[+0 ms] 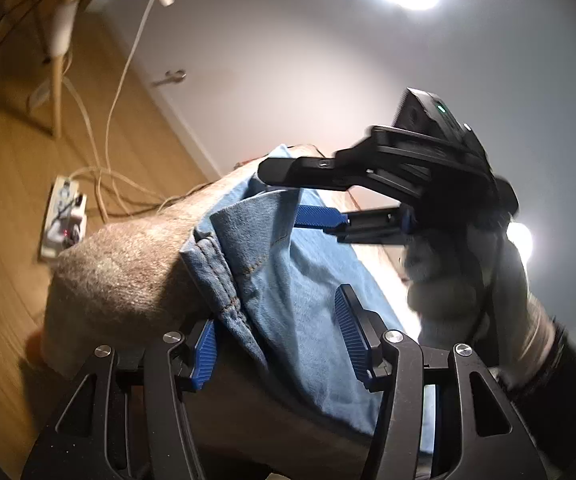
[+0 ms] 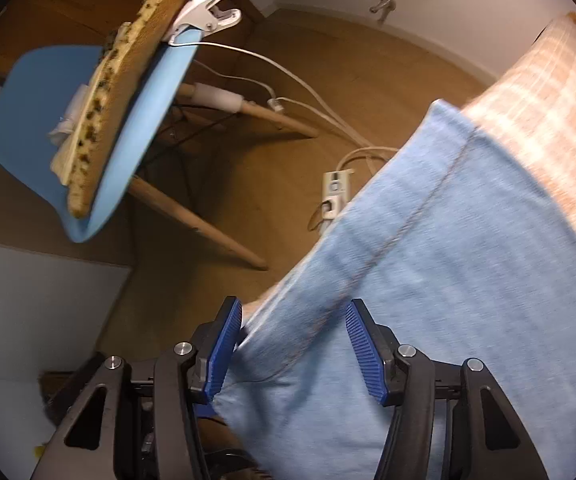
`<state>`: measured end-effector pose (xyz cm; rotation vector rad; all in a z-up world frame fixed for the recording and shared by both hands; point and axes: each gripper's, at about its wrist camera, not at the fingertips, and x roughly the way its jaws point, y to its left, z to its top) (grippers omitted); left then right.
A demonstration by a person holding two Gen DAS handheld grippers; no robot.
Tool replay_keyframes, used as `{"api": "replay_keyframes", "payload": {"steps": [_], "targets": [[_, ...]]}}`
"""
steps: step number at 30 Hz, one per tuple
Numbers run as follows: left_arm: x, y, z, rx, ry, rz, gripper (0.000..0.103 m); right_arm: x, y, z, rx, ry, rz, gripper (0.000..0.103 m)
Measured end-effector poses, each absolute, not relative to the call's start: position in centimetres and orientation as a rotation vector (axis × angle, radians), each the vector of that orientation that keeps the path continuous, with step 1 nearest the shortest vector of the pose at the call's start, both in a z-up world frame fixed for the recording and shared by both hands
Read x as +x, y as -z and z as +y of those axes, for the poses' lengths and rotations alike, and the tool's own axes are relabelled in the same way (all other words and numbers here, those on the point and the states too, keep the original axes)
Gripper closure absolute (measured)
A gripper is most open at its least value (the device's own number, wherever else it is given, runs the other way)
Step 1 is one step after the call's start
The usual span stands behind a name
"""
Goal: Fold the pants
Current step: 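Lift the jeans edge with the left tool while the right tool grasps beside it, then hold the jeans edge with both tools and raise it off the bed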
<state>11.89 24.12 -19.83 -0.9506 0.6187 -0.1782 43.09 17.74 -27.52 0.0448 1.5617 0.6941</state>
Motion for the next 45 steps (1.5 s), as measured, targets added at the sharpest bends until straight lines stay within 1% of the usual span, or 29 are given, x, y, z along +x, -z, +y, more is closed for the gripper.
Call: {"api": "replay_keyframes", "payload": {"steps": [2, 6, 8, 9, 10, 11, 14, 19, 22, 25, 27, 28, 29, 31, 32, 35, 38, 45], "targets": [[11.7, 20.0, 24.7, -0.961, 0.146, 0.600, 0.049, 42.7, 27.8, 18.3, 0.088, -0.741, 1.580, 0.044], [12.9, 19.7, 25.1, -0.938, 0.109, 0.618, 0.049, 42.7, 28.4, 19.0, 0.079, -0.742, 1.605, 0.039], [13.5, 19.3, 25.0, -0.893, 0.069, 0.627, 0.052, 43.0, 28.2, 18.6, 0.093, -0.737, 1.606, 0.039], [13.7, 19.2, 25.1, -0.888, 0.071, 0.623, 0.056, 43.1, 27.9, 18.4, 0.080, -0.723, 1.598, 0.039], [13.8, 19.1, 25.1, -0.881, 0.079, 0.608, 0.074, 43.3, 27.5, 18.0, 0.056, -0.703, 1.586, 0.038], [13.9, 18.8, 24.9, -0.851, 0.081, 0.592, 0.087, 43.4, 27.1, 17.7, 0.039, -0.688, 1.575, 0.038], [13.8, 17.4, 23.4, -0.722, 0.123, 0.554, 0.089, 44.2, 26.1, 16.7, -0.001, -0.627, 1.548, 0.034], [13.7, 15.0, 18.9, -0.455, 0.198, 0.534, 0.090, 45.6, 24.9, 16.0, -0.036, -0.563, 1.527, 0.032], [13.6, 14.6, 17.2, -0.390, 0.228, 0.544, 0.091, 46.0, 24.9, 16.6, -0.084, -0.558, 1.533, 0.031], [13.6, 14.0, 16.0, -0.353, 0.253, 0.560, 0.091, 45.8, 25.6, 17.6, -0.209, -0.524, 1.543, 0.031], [13.5, 13.5, 15.1, -0.320, 0.269, 0.583, 0.091, 45.7, 26.3, 18.0, -0.302, -0.497, 1.536, 0.034], [13.6, 13.4, 14.8, -0.308, 0.273, 0.595, 0.091, 45.7, 26.5, 17.9, -0.329, -0.484, 1.532, 0.044], [13.7, 13.3, 14.6, -0.301, 0.273, 0.610, 0.091, 45.7, 26.8, 17.5, -0.337, -0.474, 1.530, 0.059], [13.9, 13.0, 14.3, -0.301, 0.271, 0.643, 0.091, 45.9, 27.2, 16.2, -0.312, -0.450, 1.535, 0.074], [13.9, 12.8, 14.2, -0.307, 0.271, 0.661, 0.091, 46.0, 27.1, 15.5, -0.292, -0.449, 1.526, 0.080], [14.0, 12.2, 13.9, -0.301, 0.264, 0.689, 0.091, 45.7, 26.4, 14.0, -0.266, -0.459, 1.483, 0.091], [14.2, 11.9, 13.7, -0.300, 0.271, 0.698, 0.091, 45.4, 25.8, 12.6, -0.245, -0.461, 1.459, 0.094], [14.8, 11.5, 13.5, -0.297, 0.318, 0.696, 0.091, 44.7, 23.6, 10.4, -0.187, -0.475, 1.399, 0.097]]}}
